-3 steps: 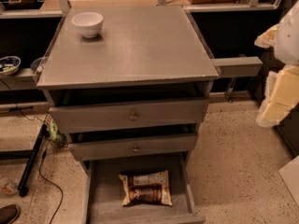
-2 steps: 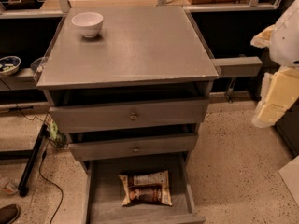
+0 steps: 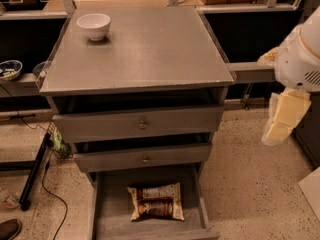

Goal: Pick brown chip bag from bottom drawer and place on counter

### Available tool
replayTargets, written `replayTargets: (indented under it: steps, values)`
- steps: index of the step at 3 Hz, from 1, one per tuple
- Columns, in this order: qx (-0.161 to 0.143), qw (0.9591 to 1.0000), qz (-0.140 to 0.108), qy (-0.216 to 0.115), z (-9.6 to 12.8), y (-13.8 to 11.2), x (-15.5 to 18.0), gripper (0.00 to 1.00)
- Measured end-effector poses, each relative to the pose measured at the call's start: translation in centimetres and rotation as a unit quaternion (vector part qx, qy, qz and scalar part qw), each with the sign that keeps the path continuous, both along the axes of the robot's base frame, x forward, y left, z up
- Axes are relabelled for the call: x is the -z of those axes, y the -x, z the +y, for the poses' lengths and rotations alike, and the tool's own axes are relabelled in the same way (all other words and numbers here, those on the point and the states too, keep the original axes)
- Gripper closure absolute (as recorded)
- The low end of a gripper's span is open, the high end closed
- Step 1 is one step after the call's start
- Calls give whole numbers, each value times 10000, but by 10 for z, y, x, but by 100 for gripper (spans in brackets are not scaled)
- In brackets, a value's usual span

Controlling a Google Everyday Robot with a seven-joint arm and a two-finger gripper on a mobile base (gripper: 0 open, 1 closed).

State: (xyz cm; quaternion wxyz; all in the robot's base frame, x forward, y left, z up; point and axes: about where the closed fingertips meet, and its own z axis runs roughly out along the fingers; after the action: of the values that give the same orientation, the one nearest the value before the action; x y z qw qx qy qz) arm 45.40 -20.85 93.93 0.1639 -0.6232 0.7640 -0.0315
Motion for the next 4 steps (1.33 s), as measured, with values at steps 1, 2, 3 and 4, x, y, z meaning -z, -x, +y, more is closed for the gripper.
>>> replayTargets:
  steps: [1,2,3,4]
  values:
    - [-77,9998,133,-111,0,-5,19,0]
    - [-189,9988,410,-214,2,-10,42,0]
    - [-237,9985,454,-212,4,-8,46,0]
    - [-359,9977,543,-202,9,-5,53,0]
